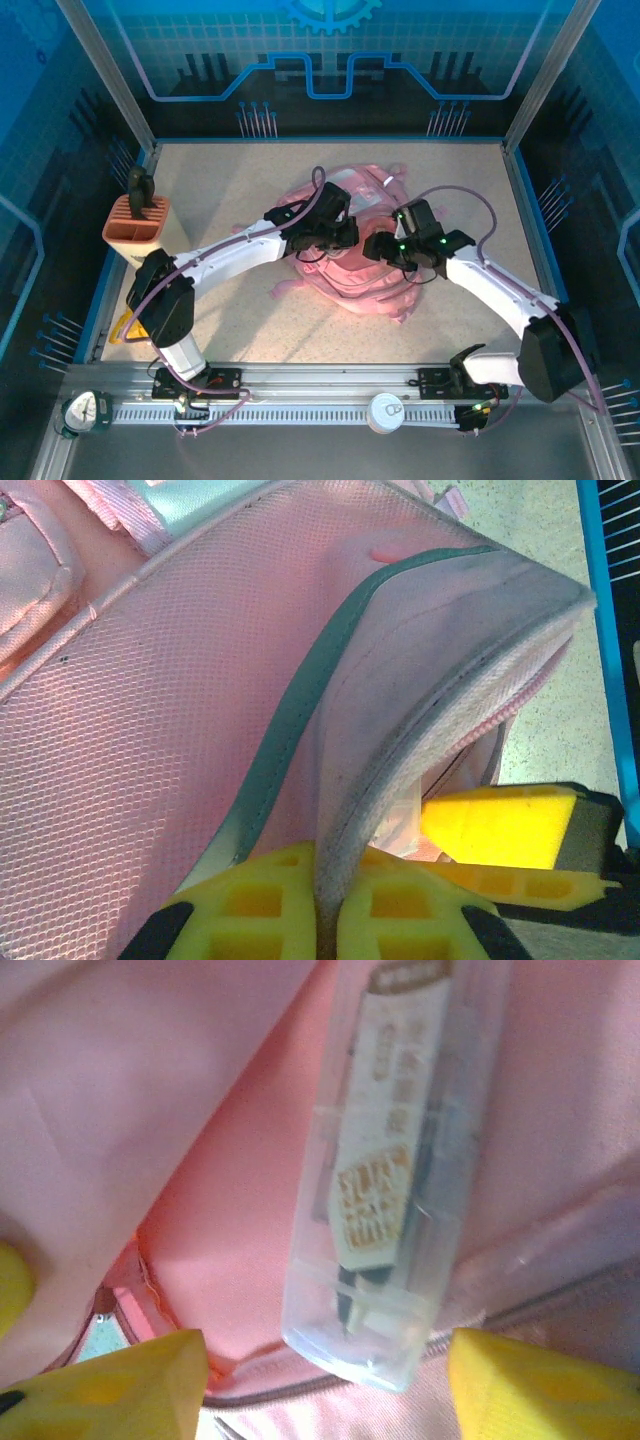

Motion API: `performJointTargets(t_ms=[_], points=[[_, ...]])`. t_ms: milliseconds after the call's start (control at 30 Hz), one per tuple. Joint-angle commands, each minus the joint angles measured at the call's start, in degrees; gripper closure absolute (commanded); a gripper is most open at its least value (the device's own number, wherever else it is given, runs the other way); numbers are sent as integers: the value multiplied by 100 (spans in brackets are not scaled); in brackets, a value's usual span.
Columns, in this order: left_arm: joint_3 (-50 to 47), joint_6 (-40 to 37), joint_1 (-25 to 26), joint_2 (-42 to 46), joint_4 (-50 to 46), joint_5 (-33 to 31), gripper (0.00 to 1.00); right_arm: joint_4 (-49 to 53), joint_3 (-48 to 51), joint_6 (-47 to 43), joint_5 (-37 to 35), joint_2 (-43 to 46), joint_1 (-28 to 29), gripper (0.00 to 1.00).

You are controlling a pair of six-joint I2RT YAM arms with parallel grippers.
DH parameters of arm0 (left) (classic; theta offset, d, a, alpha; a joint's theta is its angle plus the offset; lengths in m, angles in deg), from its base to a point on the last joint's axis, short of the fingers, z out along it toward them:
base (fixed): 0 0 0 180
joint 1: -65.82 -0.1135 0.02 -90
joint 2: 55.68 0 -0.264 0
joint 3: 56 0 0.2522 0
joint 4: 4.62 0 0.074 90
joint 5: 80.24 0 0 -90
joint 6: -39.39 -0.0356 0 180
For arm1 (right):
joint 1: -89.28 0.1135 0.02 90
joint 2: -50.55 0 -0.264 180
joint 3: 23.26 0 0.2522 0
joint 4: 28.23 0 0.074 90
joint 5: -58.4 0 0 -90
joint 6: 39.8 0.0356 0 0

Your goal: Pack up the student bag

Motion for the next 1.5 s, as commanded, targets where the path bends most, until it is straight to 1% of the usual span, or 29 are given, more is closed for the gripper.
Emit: performJointTargets(t_ms=[0, 67, 100, 167, 233, 300, 400, 467, 500, 600, 733, 767, 833, 900, 1000, 1067, 1167, 1233, 1333, 1400, 1467], points=[[-16, 243, 49, 287, 278, 104, 100, -110, 282, 118, 230, 144, -188, 47], [-27, 261, 49, 280, 315, 103, 100, -304, 324, 172, 427, 49, -266, 58], [-22, 249, 49, 272, 311, 118, 100, -412, 306, 185, 489, -27, -257, 61], [-4, 229, 49, 270, 307, 129, 100, -599, 233, 205, 558, -236, -248, 64], [5, 240, 52, 270, 314, 125, 100, -817, 87, 245, 729, -521, -237, 71], [18, 237, 46, 261, 314, 147, 100, -1115, -69, 274, 874, -749, -109, 73], [-20, 244, 50, 275, 323, 106, 100, -1371, -352, 254, 883, -1010, 134, 69], [-43, 255, 48, 292, 322, 45, 100, -1435, -366, 268, 893, -1082, 149, 68], [-67, 254, 39, 303, 323, 34, 100, -1452, -312, 257, 838, -1035, 144, 67], [-117, 269, 17, 340, 318, 59, 100, -1450, -159, 132, 783, -821, 133, 57], [-152, 280, -19, 353, 303, 146, 94, -904, 140, -64, 630, -459, 49, 52], [-165, 288, -33, 349, 320, 231, 91, -812, 231, -97, 574, -288, 20, 51], [-213, 319, -51, 403, 363, 413, 78, -629, 392, -153, 421, 79, -1, 49], [-468, 362, -67, 595, 670, 567, 65, -285, 495, -187, 158, 458, -15, 46], [-873, 515, -191, 898, 987, 677, 54, 193, 560, -242, -53, 815, -113, 45], [-1068, 599, -352, 1027, 1035, 777, 49, 332, 645, -244, -60, 1012, -140, 44], [-1408, 776, -659, 1196, 1092, 861, 37, 535, 686, -193, -44, 1107, -133, 42], [-1663, 971, -881, 1275, 1251, 960, 29, 692, 652, -190, -8, 1062, -109, 38], [-1967, 1239, -1132, 1282, 1477, 1021, 23, 838, 584, -141, -52, 1007, 33, 36], [-2064, 1386, -1231, 1233, 1542, 955, 23, 783, 578, -65, -95, 983, 154, 33], [-2145, 1488, -1288, 1127, 1788, 969, 23, 567, 623, 77, 15, 884, 153, 32]])
